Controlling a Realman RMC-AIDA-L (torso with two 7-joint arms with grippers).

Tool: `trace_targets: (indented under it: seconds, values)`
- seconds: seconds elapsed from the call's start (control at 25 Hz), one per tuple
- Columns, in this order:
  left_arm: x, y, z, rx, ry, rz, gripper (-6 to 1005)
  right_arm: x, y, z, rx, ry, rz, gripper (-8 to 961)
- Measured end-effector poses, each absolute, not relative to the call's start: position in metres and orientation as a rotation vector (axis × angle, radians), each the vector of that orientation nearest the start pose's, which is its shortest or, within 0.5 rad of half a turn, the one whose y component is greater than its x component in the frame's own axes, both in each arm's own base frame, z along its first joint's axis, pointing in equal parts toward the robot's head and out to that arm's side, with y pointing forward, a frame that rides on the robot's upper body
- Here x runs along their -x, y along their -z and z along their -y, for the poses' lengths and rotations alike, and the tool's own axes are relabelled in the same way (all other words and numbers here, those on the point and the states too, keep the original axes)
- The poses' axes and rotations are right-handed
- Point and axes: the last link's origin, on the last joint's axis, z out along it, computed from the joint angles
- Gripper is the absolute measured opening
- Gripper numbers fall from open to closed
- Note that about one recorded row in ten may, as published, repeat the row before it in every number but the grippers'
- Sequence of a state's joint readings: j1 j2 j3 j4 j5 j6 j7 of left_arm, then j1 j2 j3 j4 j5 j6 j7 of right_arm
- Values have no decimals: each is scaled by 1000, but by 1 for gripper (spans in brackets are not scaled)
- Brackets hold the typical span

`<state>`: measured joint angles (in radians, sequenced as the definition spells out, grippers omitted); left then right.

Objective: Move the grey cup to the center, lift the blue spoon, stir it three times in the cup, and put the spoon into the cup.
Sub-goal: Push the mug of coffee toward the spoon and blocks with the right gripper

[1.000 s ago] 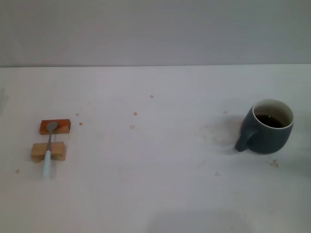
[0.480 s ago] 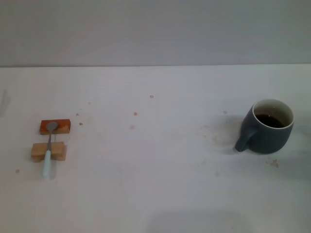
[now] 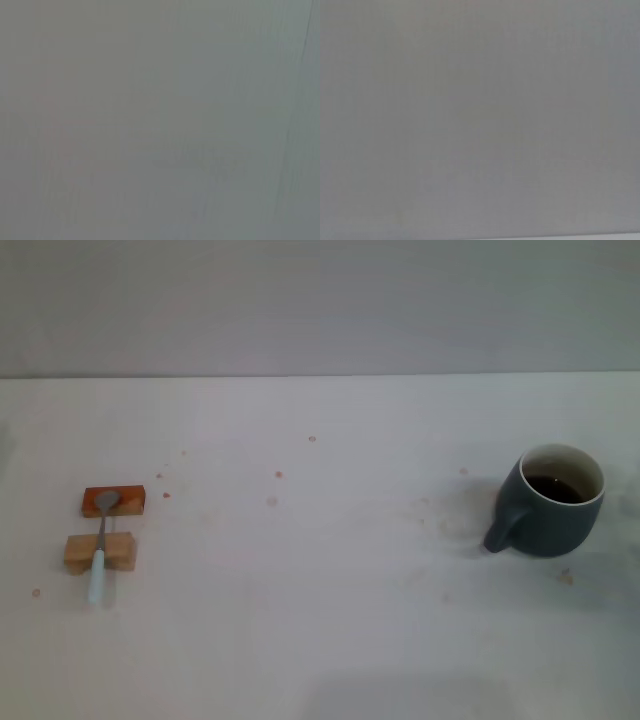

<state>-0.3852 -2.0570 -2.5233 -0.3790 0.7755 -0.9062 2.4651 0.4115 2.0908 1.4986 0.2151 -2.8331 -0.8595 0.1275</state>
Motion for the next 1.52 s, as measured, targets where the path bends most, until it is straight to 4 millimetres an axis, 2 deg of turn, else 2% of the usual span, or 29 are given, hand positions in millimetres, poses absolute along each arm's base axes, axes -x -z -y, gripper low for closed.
trace_targets:
  seconds: [0.16,0.6,0.8,1.52]
  values:
    - [393,-100,-346,1309,706,764,843,-358,14,-340,1580,-500,-711,50]
    - [386,-101,-353,1314,725,751,843,-365,21,-327,1608,-474,-741,51]
    - [385,-101,-355,1317,728,748,843,-359,32,-325,1648,-482,-751,51]
    - [386,-101,-350,1314,743,743,844,-305,79,-337,1910,-494,-710,50]
